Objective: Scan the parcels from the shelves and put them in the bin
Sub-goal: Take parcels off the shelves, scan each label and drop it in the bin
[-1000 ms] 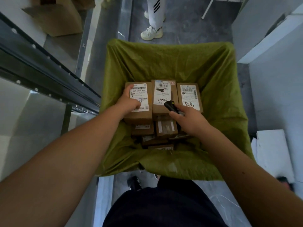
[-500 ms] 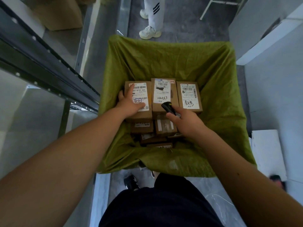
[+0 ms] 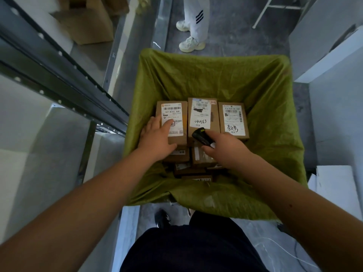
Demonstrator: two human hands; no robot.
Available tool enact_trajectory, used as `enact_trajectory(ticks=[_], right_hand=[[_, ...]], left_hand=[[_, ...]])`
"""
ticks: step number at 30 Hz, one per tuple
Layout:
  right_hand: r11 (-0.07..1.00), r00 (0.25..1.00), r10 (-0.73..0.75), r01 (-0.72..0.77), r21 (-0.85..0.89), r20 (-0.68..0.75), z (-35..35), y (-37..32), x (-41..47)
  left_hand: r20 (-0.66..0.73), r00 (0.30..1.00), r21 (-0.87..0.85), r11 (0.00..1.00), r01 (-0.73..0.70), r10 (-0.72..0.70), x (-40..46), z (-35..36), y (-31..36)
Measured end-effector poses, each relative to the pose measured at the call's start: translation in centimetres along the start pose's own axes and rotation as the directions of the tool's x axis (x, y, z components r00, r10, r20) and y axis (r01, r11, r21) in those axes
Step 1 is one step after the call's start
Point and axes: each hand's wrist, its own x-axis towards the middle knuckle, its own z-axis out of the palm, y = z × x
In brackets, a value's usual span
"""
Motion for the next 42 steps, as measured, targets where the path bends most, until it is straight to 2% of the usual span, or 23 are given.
enact_trajectory(ticks=[7, 13, 19, 24, 26, 31, 35, 39, 42], right_hand=[[0.968, 0.994, -0.111, 0.108, -0.225, 0.0, -0.2, 0.8, 0.9], [0.875, 0.967, -0.25, 0.248, -0.417, 0.05, -0.4, 0.3, 0.9], [0.733, 0.899, -0.421, 0.416, -0.539, 0.122, -1.5, -1.4, 0.0], [0.563, 0.815, -0.545, 0.53, -0.634, 0.196, -1.4, -4.1, -2.0], [0.487, 0.76, -0.61, 0.583, -0.65, 0.224, -1.1, -5.4, -3.2], [0.296, 0.605, -0.733, 0.696, -0.655, 0.311, 1.7, -9.3, -8.4], [0.212, 0.533, -0.764, 0.74, -0.639, 0.364, 5.7, -11.7, -13.3], [0.03, 0.357, -0.822, 0.806, -0.591, 0.445, 9.8, -12.7, -20.7], [-0.048, 0.24, -0.843, 0.858, -0.512, 0.481, 12.3, -13.5, -27.3]], left_hand=[[-0.077, 0.997, 0.105, 0.994, 0.002, 0.006, -2.4, -1.2, 0.3], [-0.086, 0.996, 0.081, 0.996, 0.028, -0.021, -5.3, -1.9, 1.2], [-0.197, 0.978, 0.128, 0.988, 0.087, -0.061, -9.4, -2.5, 0.6], [-0.241, 0.956, 0.097, 0.976, 0.194, -0.166, -14.7, -2.0, -0.6], [-0.274, 0.935, 0.064, 0.966, 0.251, -0.225, -17.5, -1.0, -1.3], [-0.352, 0.834, -0.058, 0.899, 0.433, -0.425, -26.4, 2.8, -1.7], [-0.348, 0.73, -0.122, 0.8, 0.587, -0.589, -35.8, 6.9, -0.9], [-0.369, 0.562, -0.257, 0.662, 0.704, -0.741, -46.7, 11.4, 2.0], [-0.39, 0.416, -0.338, 0.547, 0.766, -0.822, -54.4, 14.6, 4.6]])
